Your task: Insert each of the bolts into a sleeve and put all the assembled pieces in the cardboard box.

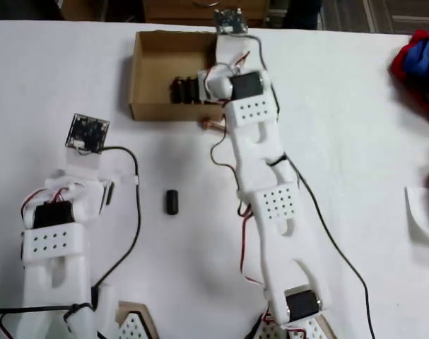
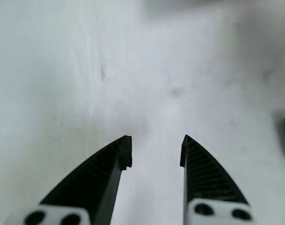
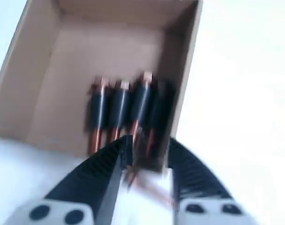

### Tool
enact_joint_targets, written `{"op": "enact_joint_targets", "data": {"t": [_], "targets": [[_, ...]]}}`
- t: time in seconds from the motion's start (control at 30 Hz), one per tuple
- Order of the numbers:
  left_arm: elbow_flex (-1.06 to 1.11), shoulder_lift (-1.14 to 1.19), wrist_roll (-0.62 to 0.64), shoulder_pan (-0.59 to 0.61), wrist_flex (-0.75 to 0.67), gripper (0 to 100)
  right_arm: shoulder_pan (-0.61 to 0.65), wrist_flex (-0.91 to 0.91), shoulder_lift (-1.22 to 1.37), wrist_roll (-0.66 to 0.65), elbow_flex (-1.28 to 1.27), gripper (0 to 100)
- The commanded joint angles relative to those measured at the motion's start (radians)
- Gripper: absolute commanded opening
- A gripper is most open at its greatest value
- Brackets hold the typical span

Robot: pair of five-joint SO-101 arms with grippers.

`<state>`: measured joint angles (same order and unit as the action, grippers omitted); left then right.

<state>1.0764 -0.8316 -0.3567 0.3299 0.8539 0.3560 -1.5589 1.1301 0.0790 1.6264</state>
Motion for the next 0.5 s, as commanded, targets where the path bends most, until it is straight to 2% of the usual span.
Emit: {"op": "enact_joint_targets", "data": {"t": [0.0,0.27,0.37,0.47], "targets": [[-0.008,-0.008,0.046,0.026,-0.018,19,0.059,-0.206,-0.160,-0.006,0.041,22.8],[-0.068,-0.008,0.344,0.130,-0.006,19,0.150,-0.216,-0.337,0.000,-0.041,24.4],[-0.091,-0.008,0.393,0.138,0.058,19,0.196,-0.216,-0.499,0.000,-0.238,24.4],[-0.119,-0.008,0.391,0.138,0.138,19,0.236,-0.216,-0.696,0.000,-0.546,24.4]]}}
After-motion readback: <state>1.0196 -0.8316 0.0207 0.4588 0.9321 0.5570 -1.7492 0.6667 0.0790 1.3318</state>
